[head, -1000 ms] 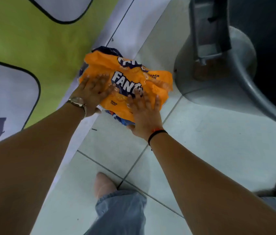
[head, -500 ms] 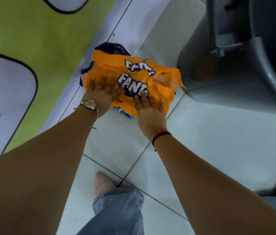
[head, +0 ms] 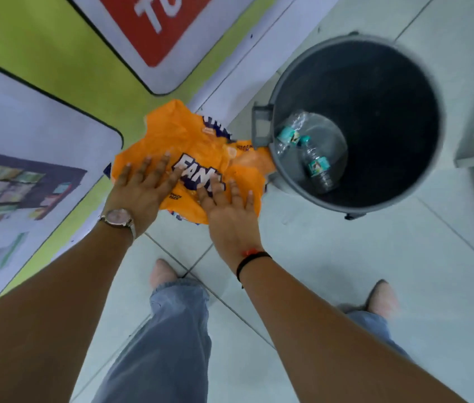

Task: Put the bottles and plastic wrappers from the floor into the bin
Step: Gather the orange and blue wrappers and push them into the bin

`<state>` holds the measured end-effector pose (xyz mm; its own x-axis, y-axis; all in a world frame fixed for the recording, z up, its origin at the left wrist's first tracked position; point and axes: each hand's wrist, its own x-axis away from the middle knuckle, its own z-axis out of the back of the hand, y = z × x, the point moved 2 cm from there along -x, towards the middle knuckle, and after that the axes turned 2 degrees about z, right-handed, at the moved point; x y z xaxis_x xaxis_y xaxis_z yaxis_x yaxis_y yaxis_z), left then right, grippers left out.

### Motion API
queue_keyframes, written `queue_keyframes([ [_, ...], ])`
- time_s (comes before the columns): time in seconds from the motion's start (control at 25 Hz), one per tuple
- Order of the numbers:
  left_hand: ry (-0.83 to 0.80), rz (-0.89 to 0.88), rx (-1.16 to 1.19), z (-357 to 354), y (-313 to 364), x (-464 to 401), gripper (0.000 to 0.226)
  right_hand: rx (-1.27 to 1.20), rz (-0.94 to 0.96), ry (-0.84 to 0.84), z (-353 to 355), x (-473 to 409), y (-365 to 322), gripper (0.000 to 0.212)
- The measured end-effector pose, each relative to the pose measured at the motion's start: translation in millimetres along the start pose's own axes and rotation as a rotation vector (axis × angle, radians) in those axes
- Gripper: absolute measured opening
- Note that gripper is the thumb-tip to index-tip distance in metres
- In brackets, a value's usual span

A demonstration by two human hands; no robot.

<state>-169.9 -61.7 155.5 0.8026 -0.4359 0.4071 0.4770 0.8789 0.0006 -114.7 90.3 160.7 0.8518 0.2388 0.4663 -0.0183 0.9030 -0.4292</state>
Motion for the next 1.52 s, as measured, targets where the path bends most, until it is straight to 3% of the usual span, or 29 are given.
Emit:
queue_keyframes([
  [0.08, 0.017, 0.042, -0.019, 52.7, 1.9, 18.7, 0.063, -0.028, 0.036, 0.007, 42.0, 20.0, -17.4, 0.052],
  [0.32, 0.217, -0.087, -0.261, 194.1, 6.8, 46.5, 0.052, -0.097, 0.081, 0.083, 137.9, 62.0, -57.2, 0.051],
  [0.52, 0.236, -0.134, -0.299, 233.4, 62.6, 14.7, 0.055, 0.066, 0.070, 0.177, 194.2, 72.0, 2.9, 0.057],
  [0.68, 0.171, -0.154, -0.195, 202.4, 143.1, -55.8, 0.056, 0.227, -0.079, 0.207, 195.9, 87.3, 108.0, 0.058],
  [0.92, -0.070, -0.185, -0.227, 108.8, 208.3, -130.7, 0.078, 0.240, -0.200, 0.004, 135.7, 67.9, 215.2, 0.066],
  [1.28, -0.407, -0.104, -0.255, 0.7, 206.9, -181.0, 0.104, 0.354, -0.237, -0.359, 70.7, -6.6, 255.4, 0.060],
  [1.4, -0.574, -0.115, -0.263, -11.3, 209.4, -199.7, 0.121, 0.346, -0.283, -0.504, 64.1, -27.7, 264.2, 0.075],
  [1.52, -0.581, -0.112, -0.163, -12.0, 215.3, -206.7, 0.109, 0.342, -0.293, -0.567, 64.6, -34.0, 268.2, 0.094],
])
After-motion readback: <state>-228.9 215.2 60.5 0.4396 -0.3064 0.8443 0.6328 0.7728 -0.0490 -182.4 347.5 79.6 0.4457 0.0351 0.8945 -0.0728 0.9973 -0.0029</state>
